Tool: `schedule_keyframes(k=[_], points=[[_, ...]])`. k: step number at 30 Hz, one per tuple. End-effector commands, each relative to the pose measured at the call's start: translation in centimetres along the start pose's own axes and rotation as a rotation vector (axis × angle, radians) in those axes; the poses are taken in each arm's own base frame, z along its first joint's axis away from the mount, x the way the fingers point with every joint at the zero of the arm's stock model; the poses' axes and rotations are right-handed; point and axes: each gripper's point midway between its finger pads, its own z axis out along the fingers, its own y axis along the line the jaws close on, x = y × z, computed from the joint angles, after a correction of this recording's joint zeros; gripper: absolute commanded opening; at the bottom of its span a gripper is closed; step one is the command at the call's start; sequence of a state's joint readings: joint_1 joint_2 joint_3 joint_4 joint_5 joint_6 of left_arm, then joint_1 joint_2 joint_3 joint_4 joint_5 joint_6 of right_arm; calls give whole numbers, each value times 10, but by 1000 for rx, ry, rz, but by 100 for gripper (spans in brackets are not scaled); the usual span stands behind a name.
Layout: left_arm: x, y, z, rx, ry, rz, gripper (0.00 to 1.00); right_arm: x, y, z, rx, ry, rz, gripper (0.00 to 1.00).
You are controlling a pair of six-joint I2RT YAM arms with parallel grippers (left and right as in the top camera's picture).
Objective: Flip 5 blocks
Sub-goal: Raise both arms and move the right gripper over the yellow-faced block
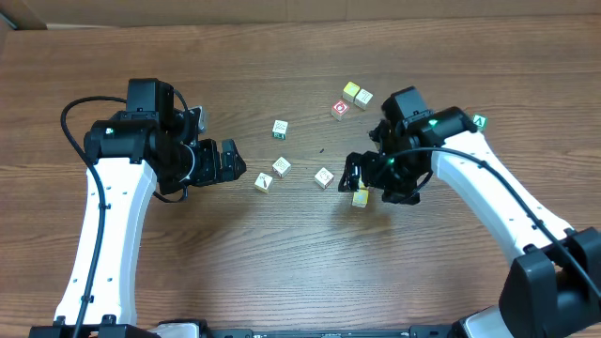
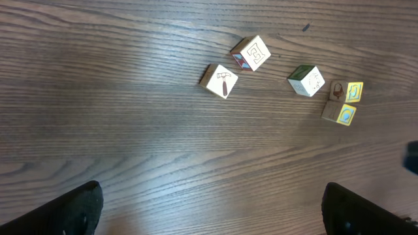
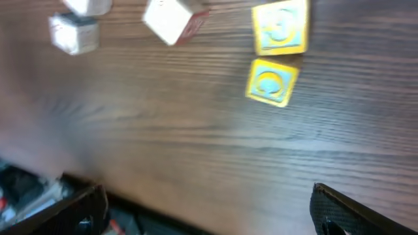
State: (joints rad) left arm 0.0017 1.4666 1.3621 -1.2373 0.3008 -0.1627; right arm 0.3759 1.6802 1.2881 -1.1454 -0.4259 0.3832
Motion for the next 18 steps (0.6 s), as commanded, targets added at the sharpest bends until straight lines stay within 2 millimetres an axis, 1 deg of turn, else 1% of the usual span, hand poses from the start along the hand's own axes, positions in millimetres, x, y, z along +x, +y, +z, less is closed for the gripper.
schedule_keyframes(k=[1, 6, 10, 11, 12, 15, 18], points=[[-7, -3, -2, 16, -19, -7, 100, 8, -20, 22, 84, -4, 95, 100], [-6, -3, -2, 16, -18, -7, 100, 15, -31, 50, 85, 0, 70, 100], [-6, -3, -2, 16, -18, -6, 100, 14, -39, 67, 70, -25, 42, 99], [-6, -3, -2, 16, -18, -6, 100, 13, -40, 70, 64, -33, 33, 96], [-6, -3, -2, 16, -18, -6, 100, 11, -41, 73, 59, -44, 20, 89], [-7, -3, -2, 16, -19, -7, 100, 5, -41, 75, 58, -75, -13, 80], [-7, -3, -2, 16, -19, -7, 100, -7, -43, 74, 78, -127, -30, 73]])
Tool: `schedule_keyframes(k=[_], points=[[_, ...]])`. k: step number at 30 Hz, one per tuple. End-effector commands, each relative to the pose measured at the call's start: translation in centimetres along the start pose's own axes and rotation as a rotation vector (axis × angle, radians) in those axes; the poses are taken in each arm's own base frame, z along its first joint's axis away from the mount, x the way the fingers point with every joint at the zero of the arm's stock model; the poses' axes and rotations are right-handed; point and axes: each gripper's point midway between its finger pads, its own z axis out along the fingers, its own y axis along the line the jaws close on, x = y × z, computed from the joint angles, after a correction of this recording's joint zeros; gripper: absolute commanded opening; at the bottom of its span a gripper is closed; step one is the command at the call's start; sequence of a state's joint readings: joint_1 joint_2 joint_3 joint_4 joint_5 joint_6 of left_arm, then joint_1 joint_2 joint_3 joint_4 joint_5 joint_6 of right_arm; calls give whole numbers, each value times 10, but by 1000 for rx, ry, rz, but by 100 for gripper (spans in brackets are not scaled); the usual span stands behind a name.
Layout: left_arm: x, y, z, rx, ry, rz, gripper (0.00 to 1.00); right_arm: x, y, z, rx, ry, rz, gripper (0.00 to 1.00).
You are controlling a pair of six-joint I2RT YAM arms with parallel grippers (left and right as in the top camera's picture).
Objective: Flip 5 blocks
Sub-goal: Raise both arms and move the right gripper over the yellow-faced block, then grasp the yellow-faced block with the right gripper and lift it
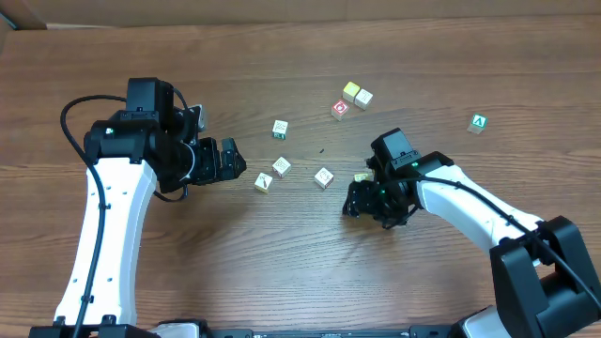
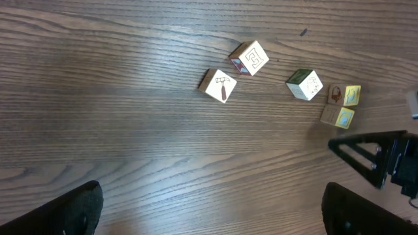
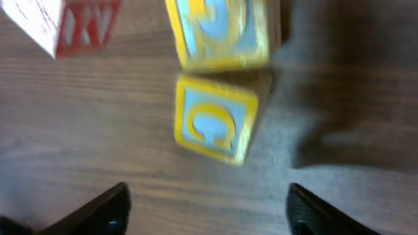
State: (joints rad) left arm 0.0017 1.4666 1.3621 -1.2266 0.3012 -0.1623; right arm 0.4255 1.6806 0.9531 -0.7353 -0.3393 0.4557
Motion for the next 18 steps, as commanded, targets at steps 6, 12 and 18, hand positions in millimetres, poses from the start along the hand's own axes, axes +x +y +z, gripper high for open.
schedule_keyframes(k=[6, 12, 18], points=[[-4, -3, -2, 14, -9, -10, 100, -26, -3, 6, 31, -103, -44, 68], [-4, -3, -2, 14, -9, -10, 100, -30, -6, 18, 35, -95, -41, 63], [-4, -3, -2, 14, -9, -10, 100, -33, -9, 25, 43, -96, -35, 49]])
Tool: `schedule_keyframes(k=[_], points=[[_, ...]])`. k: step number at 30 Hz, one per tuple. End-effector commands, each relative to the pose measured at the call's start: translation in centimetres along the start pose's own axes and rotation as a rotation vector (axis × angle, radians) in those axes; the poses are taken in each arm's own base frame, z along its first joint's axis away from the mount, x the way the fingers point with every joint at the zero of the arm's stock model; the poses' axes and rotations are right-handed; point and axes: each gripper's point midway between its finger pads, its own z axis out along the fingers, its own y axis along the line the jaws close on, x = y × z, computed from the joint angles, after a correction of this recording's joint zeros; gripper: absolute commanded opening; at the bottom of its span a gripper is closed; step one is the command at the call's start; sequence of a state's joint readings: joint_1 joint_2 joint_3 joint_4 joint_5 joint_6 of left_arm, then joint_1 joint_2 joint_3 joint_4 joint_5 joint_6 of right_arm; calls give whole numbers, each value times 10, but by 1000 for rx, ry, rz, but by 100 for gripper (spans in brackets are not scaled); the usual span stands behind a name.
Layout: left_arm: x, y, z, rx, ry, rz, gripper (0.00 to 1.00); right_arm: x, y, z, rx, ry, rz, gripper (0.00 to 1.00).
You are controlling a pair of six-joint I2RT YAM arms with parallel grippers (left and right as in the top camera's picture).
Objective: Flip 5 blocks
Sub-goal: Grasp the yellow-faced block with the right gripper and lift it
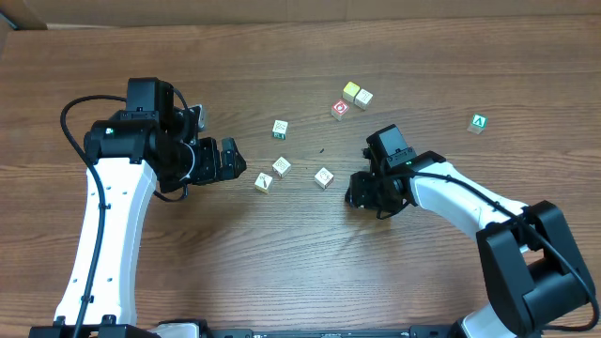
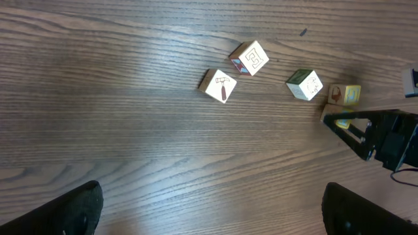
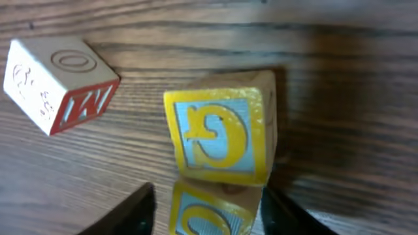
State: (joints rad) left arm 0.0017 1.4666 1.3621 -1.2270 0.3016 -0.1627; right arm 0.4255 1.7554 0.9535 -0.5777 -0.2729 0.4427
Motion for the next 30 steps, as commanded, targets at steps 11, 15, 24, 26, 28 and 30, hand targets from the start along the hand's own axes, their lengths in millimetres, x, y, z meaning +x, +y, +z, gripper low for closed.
schedule_keyframes(k=[11, 15, 24, 26, 28, 30], points=[[-5, -3, -2, 14, -13, -9, 100, 1, -12, 6, 58, 4, 7, 28], [-5, -3, -2, 14, -12, -8, 100, 5, -14, 2, 68, 14, 10, 27], [-5, -3, -2, 14, -12, -9, 100, 20, -27, -43, 171, -13, 14, 23], [-5, -3, -2, 14, -12, -9, 100, 30, -30, -56, 187, 4, 20, 22], [-5, -3, -2, 14, -12, -9, 100, 43, -33, -66, 203, 29, 51, 20], [-5, -3, -2, 14, -11, -9, 100, 58, -34, -74, 223, 63, 80, 20]])
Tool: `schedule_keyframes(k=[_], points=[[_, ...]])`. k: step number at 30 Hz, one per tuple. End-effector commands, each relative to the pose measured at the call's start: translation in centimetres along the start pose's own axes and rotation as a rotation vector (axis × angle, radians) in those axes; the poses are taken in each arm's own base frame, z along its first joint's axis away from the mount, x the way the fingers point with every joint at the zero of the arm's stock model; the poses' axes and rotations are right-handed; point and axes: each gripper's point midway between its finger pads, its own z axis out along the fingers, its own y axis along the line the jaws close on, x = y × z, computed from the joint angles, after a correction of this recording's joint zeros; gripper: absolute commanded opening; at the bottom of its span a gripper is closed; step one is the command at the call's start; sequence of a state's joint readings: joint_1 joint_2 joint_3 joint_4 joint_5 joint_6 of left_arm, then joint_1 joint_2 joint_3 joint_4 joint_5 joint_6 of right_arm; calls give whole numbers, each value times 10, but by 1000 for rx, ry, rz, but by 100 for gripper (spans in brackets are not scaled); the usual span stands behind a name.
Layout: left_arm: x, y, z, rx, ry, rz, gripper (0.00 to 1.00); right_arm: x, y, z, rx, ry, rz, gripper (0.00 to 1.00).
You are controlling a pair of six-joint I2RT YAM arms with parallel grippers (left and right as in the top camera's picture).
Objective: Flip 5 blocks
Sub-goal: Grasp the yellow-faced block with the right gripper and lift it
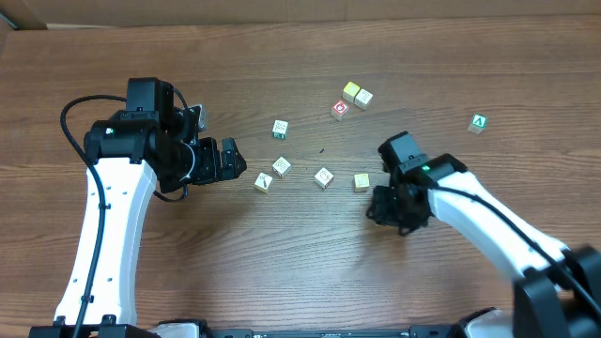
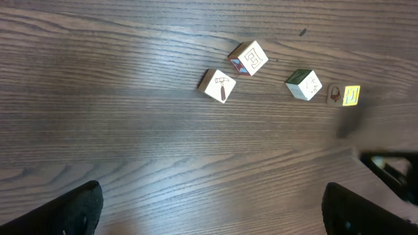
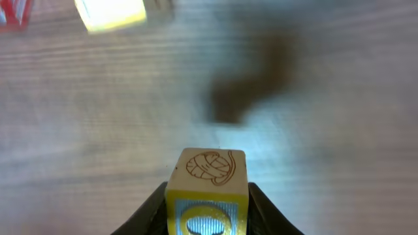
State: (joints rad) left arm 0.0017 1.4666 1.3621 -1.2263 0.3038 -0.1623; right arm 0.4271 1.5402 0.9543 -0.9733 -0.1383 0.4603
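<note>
A yellow block with a blue letter face and a yarn-ball drawing (image 3: 207, 189) sits between the fingers of my right gripper (image 3: 207, 203), which is shut on it above the table. In the overhead view that gripper (image 1: 386, 208) is right of and nearer than a second yellow block (image 1: 362, 181), which lies on the wood. More blocks lie to the left: a white one (image 1: 324, 176), a hammer block (image 2: 219, 85) and a maze block (image 2: 249, 57). My left gripper (image 1: 231, 161) is open with nothing in it, left of the hammer block.
At the back are two yellow blocks (image 1: 356, 94), a red block (image 1: 340, 110) and a green-and-white block (image 1: 280, 128). A green letter block (image 1: 479, 122) lies far right. The wooden table (image 1: 282, 263) has bare room along the near side.
My right gripper was low around the nearer of two touching yellow blocks. Now it is shut on that block, raised and shifted right and nearer. The other yellow block stays on the table.
My right gripper was open above the pair of yellow blocks, then close over them, then down astride the nearer one. It now holds that block off the table. My left arm and the other blocks have not moved.
</note>
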Motion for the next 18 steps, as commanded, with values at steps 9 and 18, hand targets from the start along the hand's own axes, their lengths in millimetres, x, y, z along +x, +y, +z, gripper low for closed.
schedule_keyframes(k=[9, 18], points=[[-2, -2, -2, 10, 0, -13, 100, 79, -11, 13, 142, 99, 67, 20], [-1, -2, -2, 9, 3, -14, 100, 96, -17, 35, 160, 106, 81, 20]])
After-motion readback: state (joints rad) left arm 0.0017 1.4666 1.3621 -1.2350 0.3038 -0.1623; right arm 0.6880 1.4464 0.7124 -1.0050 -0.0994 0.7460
